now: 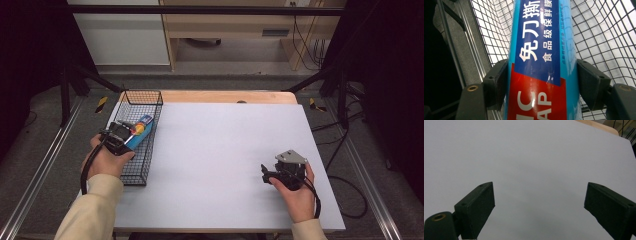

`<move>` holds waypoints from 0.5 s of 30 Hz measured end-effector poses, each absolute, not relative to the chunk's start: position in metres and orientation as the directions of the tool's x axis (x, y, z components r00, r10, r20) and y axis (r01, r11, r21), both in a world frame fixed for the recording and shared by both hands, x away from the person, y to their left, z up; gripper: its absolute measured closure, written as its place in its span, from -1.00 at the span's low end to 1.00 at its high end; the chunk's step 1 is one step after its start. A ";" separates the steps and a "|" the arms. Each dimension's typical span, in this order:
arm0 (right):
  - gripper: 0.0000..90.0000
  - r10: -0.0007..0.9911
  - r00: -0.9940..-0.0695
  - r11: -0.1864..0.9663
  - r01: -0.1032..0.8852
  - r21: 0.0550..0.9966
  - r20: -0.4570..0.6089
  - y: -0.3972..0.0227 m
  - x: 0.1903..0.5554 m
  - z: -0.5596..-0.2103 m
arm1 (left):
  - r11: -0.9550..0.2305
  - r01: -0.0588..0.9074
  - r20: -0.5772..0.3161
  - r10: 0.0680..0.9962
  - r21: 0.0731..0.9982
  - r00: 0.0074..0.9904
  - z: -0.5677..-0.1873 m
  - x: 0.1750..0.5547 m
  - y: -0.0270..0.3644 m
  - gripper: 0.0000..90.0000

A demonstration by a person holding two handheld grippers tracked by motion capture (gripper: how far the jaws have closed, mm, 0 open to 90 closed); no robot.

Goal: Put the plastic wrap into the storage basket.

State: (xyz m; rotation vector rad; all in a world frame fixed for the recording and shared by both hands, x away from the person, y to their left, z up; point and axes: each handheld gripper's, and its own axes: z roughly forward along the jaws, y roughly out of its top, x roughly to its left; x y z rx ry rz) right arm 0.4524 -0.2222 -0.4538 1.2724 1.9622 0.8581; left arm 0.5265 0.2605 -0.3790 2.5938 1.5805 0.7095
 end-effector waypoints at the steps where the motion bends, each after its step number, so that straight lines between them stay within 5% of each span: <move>1: -0.78 0.931 -0.328 0.320 0.514 0.796 -0.162 -0.222 0.452 -0.454 | -0.486 0.838 0.367 0.848 0.249 0.383 -0.379 0.526 0.260 -0.30; 13: -0.79 0.930 -0.332 0.322 0.519 0.792 -0.160 -0.222 0.452 -0.454 | -0.482 0.836 0.362 0.853 0.263 0.377 -0.379 0.525 0.261 -0.31; 15: -0.79 0.929 -0.334 0.322 0.520 0.791 -0.159 -0.222 0.452 -0.455 | -0.484 0.812 0.363 0.858 0.328 0.365 -0.375 0.520 0.262 -0.35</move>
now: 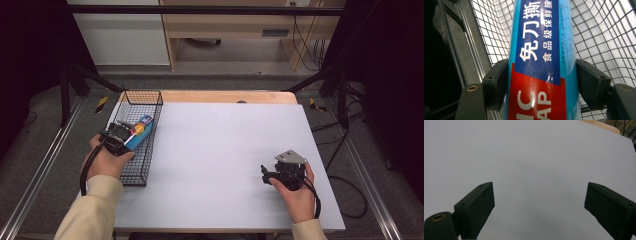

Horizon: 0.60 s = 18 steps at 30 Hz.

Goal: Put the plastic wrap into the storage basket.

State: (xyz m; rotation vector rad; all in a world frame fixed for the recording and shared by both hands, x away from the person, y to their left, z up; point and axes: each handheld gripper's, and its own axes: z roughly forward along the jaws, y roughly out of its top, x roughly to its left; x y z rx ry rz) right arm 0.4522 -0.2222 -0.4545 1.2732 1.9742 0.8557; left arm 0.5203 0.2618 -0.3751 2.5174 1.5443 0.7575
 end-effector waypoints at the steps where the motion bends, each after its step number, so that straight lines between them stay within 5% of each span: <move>1: -0.79 0.927 -0.336 0.327 0.515 0.792 -0.164 -0.223 0.452 -0.455 | -0.481 0.797 0.363 0.862 0.364 0.355 -0.371 0.517 0.262 -0.40; 9: -0.83 0.933 -0.320 0.317 0.511 0.799 -0.165 -0.228 0.451 -0.453 | -0.492 0.613 0.325 0.870 0.618 0.371 -0.332 0.492 0.244 -0.75; 18: -0.89 0.938 -0.311 0.295 0.478 0.827 -0.154 -0.235 0.445 -0.448 | -0.490 0.430 0.246 0.826 0.758 0.508 -0.317 0.477 0.211 -0.84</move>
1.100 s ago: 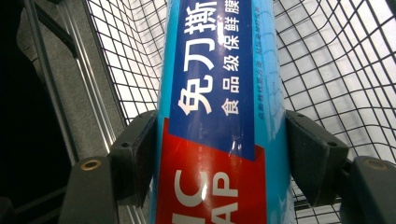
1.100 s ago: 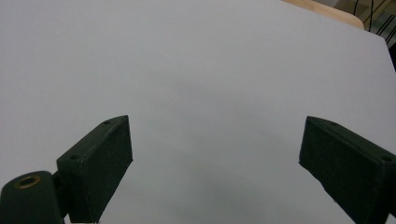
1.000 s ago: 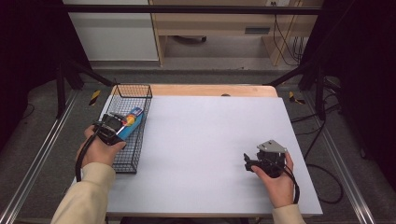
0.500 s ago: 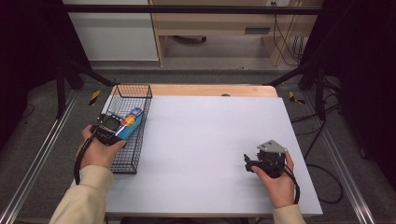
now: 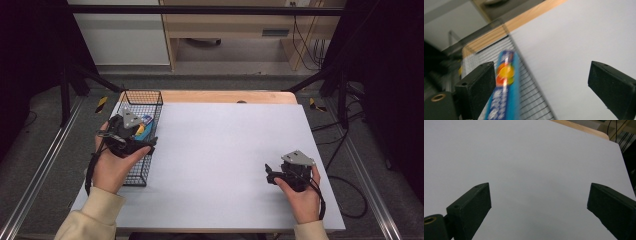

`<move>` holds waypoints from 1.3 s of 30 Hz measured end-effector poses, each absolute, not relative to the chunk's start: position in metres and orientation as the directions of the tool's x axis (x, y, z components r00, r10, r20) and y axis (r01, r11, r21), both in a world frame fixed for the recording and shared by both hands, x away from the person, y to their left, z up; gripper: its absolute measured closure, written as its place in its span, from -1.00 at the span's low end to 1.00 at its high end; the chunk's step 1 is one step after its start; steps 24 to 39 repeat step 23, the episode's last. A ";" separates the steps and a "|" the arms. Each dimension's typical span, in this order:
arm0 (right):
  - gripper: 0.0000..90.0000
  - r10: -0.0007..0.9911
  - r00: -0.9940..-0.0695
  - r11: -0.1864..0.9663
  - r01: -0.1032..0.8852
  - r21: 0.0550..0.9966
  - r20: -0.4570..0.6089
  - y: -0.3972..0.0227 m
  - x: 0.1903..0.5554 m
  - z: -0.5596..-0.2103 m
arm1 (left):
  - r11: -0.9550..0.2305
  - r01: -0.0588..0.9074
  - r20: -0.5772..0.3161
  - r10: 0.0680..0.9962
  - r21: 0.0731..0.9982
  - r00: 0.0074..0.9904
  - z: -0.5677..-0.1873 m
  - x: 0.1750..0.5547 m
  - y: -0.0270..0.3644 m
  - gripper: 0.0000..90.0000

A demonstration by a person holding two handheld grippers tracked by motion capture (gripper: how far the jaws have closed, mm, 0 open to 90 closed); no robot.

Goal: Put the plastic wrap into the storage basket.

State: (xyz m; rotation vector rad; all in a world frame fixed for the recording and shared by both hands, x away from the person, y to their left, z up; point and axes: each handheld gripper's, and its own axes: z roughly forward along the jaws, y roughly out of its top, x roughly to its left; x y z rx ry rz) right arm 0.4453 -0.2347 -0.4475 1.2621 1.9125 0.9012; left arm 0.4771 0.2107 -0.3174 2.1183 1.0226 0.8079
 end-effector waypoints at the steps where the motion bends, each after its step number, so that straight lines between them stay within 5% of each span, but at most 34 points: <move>1: -0.90 0.938 -0.310 0.295 0.469 0.832 -0.157 -0.236 0.442 -0.447 | -0.483 0.382 0.225 0.803 0.788 0.553 -0.320 0.476 0.200 -0.86; 11: -0.91 0.943 -0.302 0.270 0.461 0.845 -0.136 -0.243 0.424 -0.449 | -0.490 0.236 0.168 0.646 0.840 0.745 -0.371 0.477 0.140 -0.89; 17: -0.88 0.954 -0.272 0.247 0.472 0.846 -0.126 -0.255 0.421 -0.458 | -0.483 0.181 0.152 0.573 0.856 0.806 -0.413 0.467 0.136 -0.89; 39: -0.88 0.968 -0.237 0.182 0.440 0.879 -0.081 -0.268 0.423 -0.467 | -0.434 0.166 0.136 0.584 0.885 0.801 -0.436 0.453 0.150 -0.88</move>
